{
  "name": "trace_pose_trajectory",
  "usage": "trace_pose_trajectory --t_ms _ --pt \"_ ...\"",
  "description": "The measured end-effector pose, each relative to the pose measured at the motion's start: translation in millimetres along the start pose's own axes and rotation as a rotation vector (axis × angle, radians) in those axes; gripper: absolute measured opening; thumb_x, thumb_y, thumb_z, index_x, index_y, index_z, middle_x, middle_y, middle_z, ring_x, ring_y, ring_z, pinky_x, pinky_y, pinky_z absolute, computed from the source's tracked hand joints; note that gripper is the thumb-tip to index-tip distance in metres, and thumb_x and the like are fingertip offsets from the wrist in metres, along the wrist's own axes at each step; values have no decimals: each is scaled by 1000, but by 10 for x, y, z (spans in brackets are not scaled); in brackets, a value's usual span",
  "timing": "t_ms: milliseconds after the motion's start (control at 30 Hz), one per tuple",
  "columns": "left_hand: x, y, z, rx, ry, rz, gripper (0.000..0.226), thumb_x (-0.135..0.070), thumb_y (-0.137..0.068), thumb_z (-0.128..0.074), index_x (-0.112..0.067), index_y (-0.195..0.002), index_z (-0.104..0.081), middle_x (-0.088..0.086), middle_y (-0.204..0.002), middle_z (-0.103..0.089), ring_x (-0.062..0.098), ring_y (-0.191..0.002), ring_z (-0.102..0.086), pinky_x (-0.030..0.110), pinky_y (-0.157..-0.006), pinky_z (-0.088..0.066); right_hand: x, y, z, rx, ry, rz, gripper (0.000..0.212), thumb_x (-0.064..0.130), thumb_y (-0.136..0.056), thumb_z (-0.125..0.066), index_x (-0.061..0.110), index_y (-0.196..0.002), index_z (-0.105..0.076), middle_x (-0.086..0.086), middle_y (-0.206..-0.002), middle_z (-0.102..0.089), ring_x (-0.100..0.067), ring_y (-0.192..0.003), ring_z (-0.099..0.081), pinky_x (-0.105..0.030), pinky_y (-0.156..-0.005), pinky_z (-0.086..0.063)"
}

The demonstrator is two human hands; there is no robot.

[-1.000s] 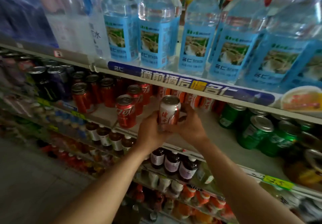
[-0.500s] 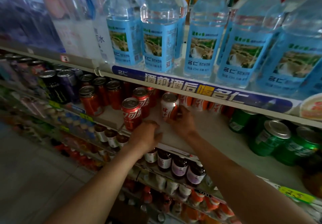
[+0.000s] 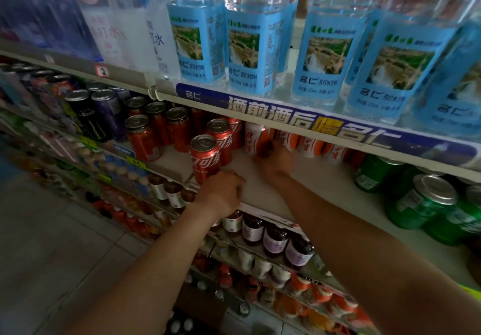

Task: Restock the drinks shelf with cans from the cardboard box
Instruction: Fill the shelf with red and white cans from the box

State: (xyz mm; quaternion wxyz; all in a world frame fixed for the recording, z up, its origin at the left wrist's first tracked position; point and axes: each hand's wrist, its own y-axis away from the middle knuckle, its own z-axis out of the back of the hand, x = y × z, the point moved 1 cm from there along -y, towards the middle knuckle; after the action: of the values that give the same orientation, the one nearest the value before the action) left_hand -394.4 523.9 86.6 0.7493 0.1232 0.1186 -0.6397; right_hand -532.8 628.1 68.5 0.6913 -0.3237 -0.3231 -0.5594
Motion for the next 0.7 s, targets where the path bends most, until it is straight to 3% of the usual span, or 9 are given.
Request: trace_pose_trajectory --t_ms 133,433,600,700 --pt "11 -7 22 2 14 4 36 -24 -96 -50 -27 -130 -62 -2 -140 -55 22 -126 -53 32 -106 -42 -1 -22 -76 -16 11 10 54 38 -76 -76 17 -122 -60 -6 -118 -69 -27 -108 -64 -33 -86 -49" --pt "5 9 13 -9 30 9 33 -26 -95 -53 -28 -126 -64 -2 -137 -58 22 -124 -54 34 -105 -44 9 13 -74 -42 20 25 54 44 -75 -77 19 -120 -59 -4 -116 -69 -24 -105 -65 -25 -79 -43" --pt "15 13 8 -16 15 -6 34 -27 -96 -52 -28 -128 -63 -3 -138 -56 21 -125 -52 34 -106 -42 5 41 -73 -54 22 48 57 44 -74 -79 17 -121 -59 -5 -118 -69 -25 -106 -65 -29 -84 -47" --pt "20 34 34 8 36 -14 34 -26 -97 -52 -24 -128 -62 -2 -137 -57 20 -125 -53 32 -106 -42 24 46 -2 31 26 40 61 39 -74 -79 17 -126 -56 -6 -123 -67 -26 -112 -63 -31 -89 -48"
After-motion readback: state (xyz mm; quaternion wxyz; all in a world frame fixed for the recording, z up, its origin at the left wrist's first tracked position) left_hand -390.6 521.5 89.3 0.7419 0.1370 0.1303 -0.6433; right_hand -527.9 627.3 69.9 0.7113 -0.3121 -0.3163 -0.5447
